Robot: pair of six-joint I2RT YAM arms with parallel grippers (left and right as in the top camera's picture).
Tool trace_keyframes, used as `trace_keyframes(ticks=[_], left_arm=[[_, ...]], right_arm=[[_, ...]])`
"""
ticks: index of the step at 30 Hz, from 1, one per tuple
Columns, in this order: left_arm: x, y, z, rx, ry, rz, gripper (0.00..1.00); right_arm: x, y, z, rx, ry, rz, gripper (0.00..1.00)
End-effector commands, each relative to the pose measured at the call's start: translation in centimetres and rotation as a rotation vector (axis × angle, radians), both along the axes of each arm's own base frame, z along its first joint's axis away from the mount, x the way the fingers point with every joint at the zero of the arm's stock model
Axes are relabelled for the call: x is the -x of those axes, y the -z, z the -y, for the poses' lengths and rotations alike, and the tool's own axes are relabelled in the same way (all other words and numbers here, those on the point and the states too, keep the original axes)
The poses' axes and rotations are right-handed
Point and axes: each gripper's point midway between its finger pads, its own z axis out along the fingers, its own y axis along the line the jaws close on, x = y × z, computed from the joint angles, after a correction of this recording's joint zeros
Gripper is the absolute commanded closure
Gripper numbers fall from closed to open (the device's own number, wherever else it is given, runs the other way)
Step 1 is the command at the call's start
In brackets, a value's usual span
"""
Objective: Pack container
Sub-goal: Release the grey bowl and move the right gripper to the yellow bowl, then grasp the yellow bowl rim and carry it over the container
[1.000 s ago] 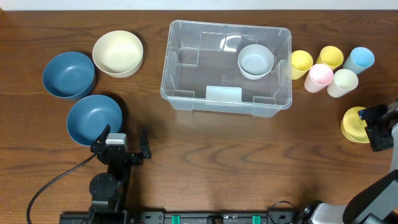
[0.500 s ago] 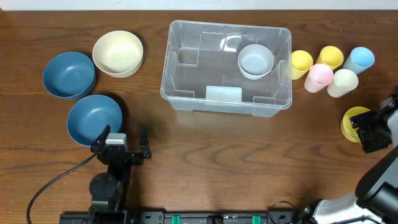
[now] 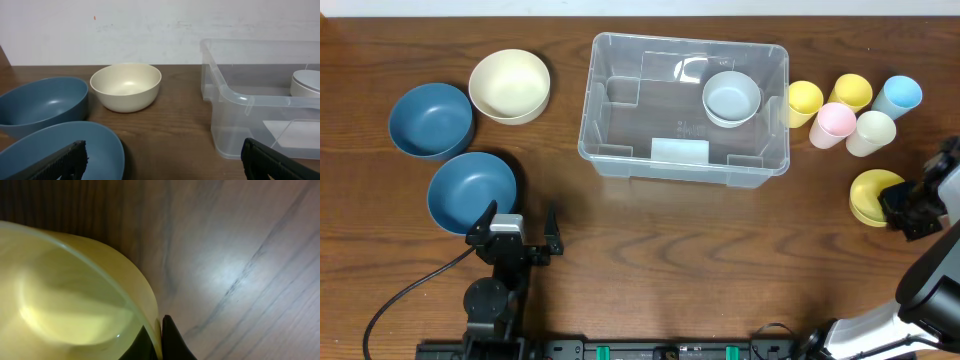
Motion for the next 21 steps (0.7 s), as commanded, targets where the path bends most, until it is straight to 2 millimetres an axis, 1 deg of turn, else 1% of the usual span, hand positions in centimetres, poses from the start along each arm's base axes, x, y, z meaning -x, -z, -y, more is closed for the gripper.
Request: trace_keyframes(ticks=[1,5,7,10,12,15,17,21], left_arm=[[0.1,1.7,-0.3,-0.019,-0.015,-0.049,0.02],[0.1,1.7,-0.3,-0.019,-0.015,-0.049,0.02],[0.1,1.7,-0.3,-0.019,-0.015,-0.049,0.02],[0.1,1.7,-0.3,-0.019,-0.015,-0.049,0.02],[0.1,1.7,-0.3,-0.019,-0.015,-0.049,0.02],[0.1,1.7,-0.3,-0.019,-0.015,-0.049,0.02],[0.1,1.7,-0.3,-0.019,-0.014,-0.049,0.02],[0.1,1.7,-0.3,-0.019,-0.015,-0.049,0.02]], right_arm=[[0.7,1.5,-2.2,-0.043,-0.098,-0.077,0.99],[-1.2,1.5,-5.3,-0.100,-0.234,-0.041,0.99],[-2.2,1.2,-7.0,-0.120,-0.294,-0.015,0.99],[-3.8,-0.2,-9.6,-0.130,-0.399,0.046,0.99],[-4.6,-1.8,-10.8,-0.105,-0.463,0.091,0.99],[-5.8,-5.6,-12.6,-0.042,-0.566,0.195,0.99],[-6.2,-8.8,-13.5,0.008,-0.617,0.281,0.99],[-6.3,-16.7,-15.2,0.114,-0.675,0.502,0.99]])
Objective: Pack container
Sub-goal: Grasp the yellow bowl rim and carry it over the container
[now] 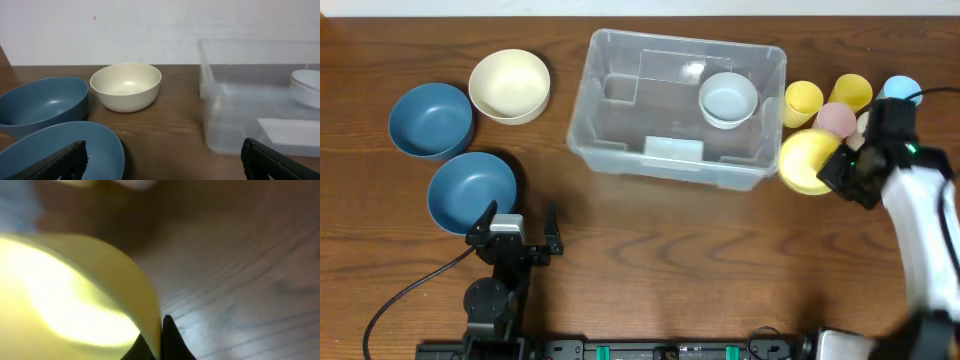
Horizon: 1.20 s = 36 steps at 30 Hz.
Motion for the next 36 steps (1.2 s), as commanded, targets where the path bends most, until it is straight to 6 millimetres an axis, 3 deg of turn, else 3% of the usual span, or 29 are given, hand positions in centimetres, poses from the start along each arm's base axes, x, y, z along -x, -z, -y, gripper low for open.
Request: trace_keyframes(ticks=[1,4,6,10,15,20,23,27,32,36], left_arm=[[0.1,1.7,-0.3,-0.019,-0.015,-0.049,0.02],[0.1,1.7,-0.3,-0.019,-0.015,-0.048,0.02],[0.1,1.7,-0.3,-0.019,-0.015,-0.048,0.02],[0.1,1.7,-0.3,-0.019,-0.015,-0.048,0.02],[0.1,1.7,-0.3,-0.019,-0.015,-0.048,0.02],[0.1,1.7,-0.3,-0.019,-0.015,-0.048,0.02],[0.1,1.7,-0.3,-0.019,-0.015,-0.049,0.02],[0.1,1.7,-0.3,-0.019,-0.015,-0.048,0.02],[0.1,1.7,-0.3,-0.019,-0.014,-0.049,0.02],[0.1,1.7,-0.3,-0.019,-0.015,-0.049,0.02]], right_arm=[[-0.3,-7.8,-1.7,0.032,-0.077,0.242,0.99],[0.5,-13.1,-3.0,0.054,-0.116,0.409,0.99],[1.1,-15.6,-3.4,0.068,-0.128,0.484,0.99],[1.6,-17.2,-3.7,0.072,-0.136,0.524,0.99],[-0.1,-15.9,-5.5,0.013,-0.237,0.495,0.99],[-3.6,-14.3,-9.9,-0.024,-0.462,0.502,0.99],[-5.7,-12.4,-12.6,0.002,-0.564,0.486,0.98],[-8.1,-9.0,-14.7,0.073,-0.607,0.426,0.99],[-10.7,-5.4,-16.4,0.145,-0.636,0.377,0.99],[-12.6,-4.8,-16.4,0.202,-0.615,0.363,0.99]])
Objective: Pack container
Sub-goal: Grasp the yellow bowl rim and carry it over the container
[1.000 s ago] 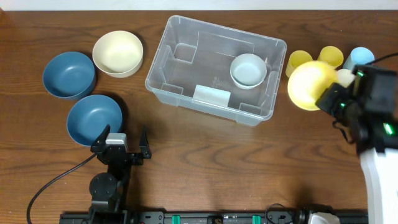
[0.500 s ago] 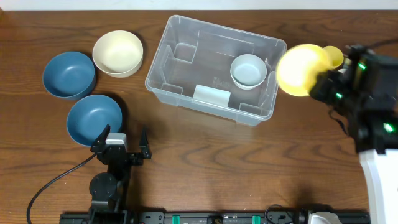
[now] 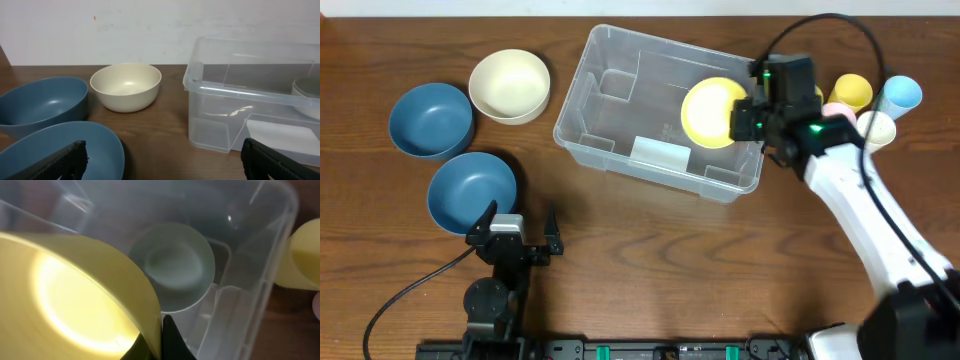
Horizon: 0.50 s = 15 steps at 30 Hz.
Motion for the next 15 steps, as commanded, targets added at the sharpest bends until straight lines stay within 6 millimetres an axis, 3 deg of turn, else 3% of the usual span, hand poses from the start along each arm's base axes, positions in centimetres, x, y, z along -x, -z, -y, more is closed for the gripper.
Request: trace_keyframes(ticks=[1,7,15], left_arm=[[0.1,1.7,-0.3,-0.019,-0.015,-0.049,0.02],[0.1,1.7,-0.3,-0.019,-0.015,-0.049,0.02],[0.1,1.7,-0.3,-0.019,-0.015,-0.049,0.02]], right_arm=[[-2.5,-1.7,0.7,0.081,0.039,0.072,0.99],[-4.3,-1.3,1.6,0.154,0.080,0.082,0.99],[-4.7,3.4,1.7,0.196,0.078,-0.017,0.99]])
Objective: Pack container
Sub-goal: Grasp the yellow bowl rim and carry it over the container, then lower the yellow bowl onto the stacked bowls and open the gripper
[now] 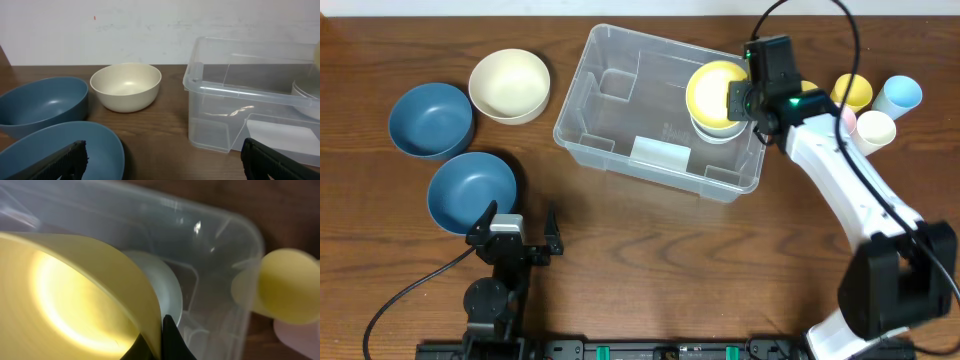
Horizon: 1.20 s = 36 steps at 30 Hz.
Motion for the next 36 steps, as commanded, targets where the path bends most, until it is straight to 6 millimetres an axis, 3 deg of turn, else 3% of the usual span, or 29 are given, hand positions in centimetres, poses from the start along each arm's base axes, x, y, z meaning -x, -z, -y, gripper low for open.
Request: trace_keyframes(ticks=[1,5,24,31,36], left_arm=[[0.1,1.7,-0.3,-0.019,-0.015,-0.049,0.02],[0.1,1.7,-0.3,-0.019,-0.015,-0.049,0.02],[0.1,1.7,-0.3,-0.019,-0.015,-0.049,0.02],[0.1,1.7,-0.3,-0.019,-0.015,-0.049,0.02],[0.1,1.7,-0.3,-0.019,-0.015,-0.049,0.02]], right_arm=[[-0.4,1.8,0.0,0.039,-0.002,-0.033,0.99],[-0.4,2.6,0.1,0.043,0.011,-0.049,0.99],[-0.3,2.7,1.6,0.104,0.056,-0.051,0.98],[-0.3,2.7,1.7,0.113,0.045,-0.052,0.89],[-0.3,2.7,1.7,0.115,0.043,-0.052,0.89]])
